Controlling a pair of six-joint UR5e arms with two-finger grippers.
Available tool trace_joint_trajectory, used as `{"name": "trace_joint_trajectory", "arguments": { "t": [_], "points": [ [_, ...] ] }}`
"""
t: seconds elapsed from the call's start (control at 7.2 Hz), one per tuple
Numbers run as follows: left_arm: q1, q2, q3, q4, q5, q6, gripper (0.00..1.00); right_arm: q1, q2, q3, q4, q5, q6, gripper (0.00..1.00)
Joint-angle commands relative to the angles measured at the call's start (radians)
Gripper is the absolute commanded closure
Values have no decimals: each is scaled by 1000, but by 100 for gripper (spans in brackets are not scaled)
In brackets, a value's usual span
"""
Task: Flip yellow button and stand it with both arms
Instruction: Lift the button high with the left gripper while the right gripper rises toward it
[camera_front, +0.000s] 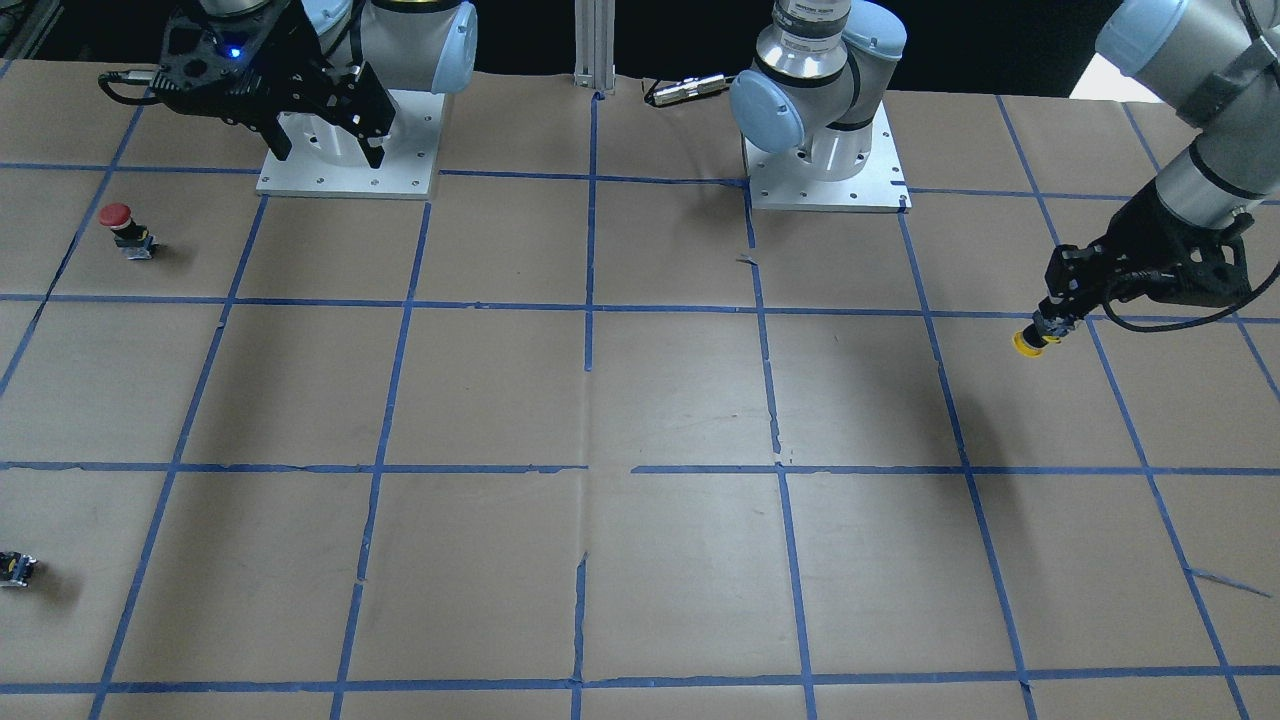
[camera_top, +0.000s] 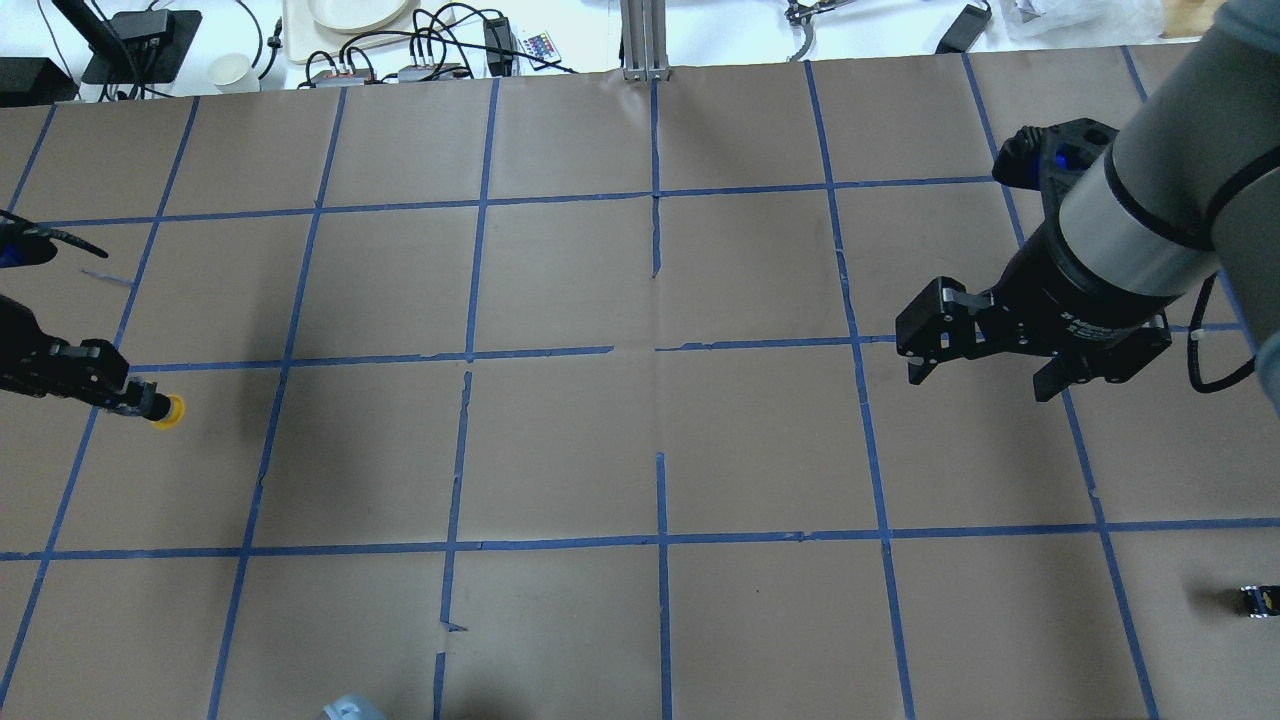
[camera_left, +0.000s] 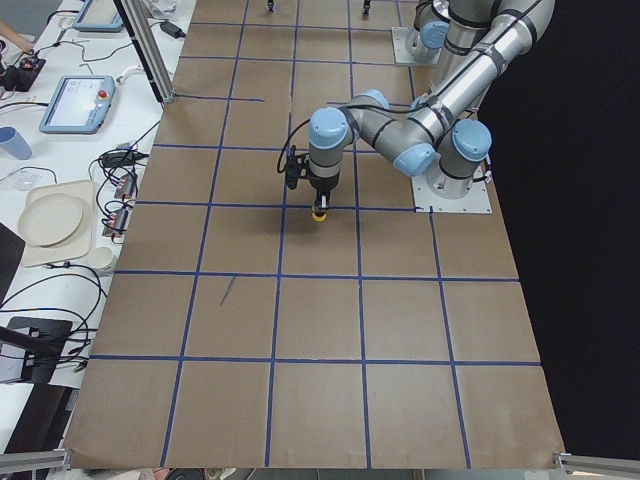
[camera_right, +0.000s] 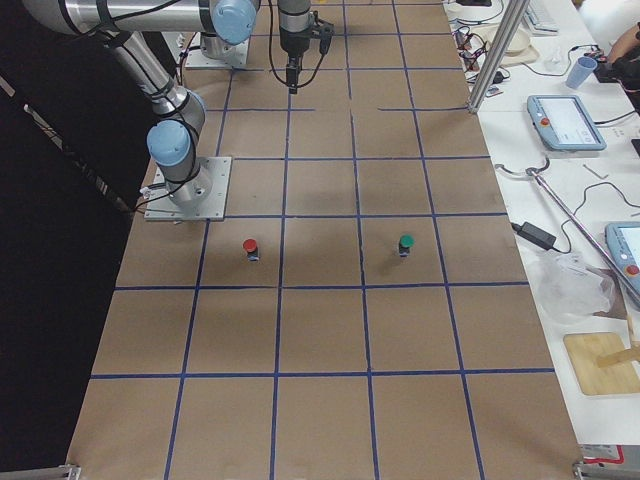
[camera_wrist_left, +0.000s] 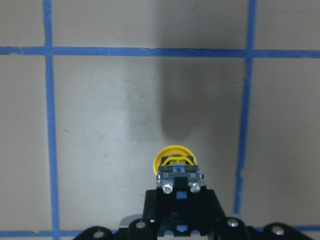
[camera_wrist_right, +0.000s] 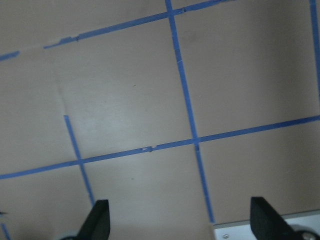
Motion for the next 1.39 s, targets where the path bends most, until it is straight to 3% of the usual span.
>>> {"name": "trace_joint_trajectory", "arguments": {
  "t": [0.0, 0.14, 0.28, 0.42, 0.56, 0.83, 1.11, 1.25],
  "points": [
    [-175, 2, 233, -289, -181, -132, 89, -19, 6, -11, 25, 241, 385, 0],
    [-267, -37, 350, -390, -255, -181, 89, -39, 6, -32, 65, 331, 584, 0],
    [-330, -77, 442, -513, -400, -192, 89, -50, 31, -43, 117, 478, 709, 0],
    [-373, -128, 517, -613, -523, -189, 89, -59, 83, -57, 127, 549, 727, 0],
    [-401, -143, 542, -681, -659, -178, 89, -88, 94, -92, 185, 585, 756, 0],
    [-438, -134, 533, -704, -911, -149, 89, -171, 156, -123, 294, 810, 756, 0],
    [-453, -134, 546, -706, -1170, -140, 89, -197, 166, -109, 318, 1008, 756, 0],
    [-485, -118, 549, -704, -1234, -144, 89, -202, 167, -109, 373, 1112, 756, 0]
  ]
}}
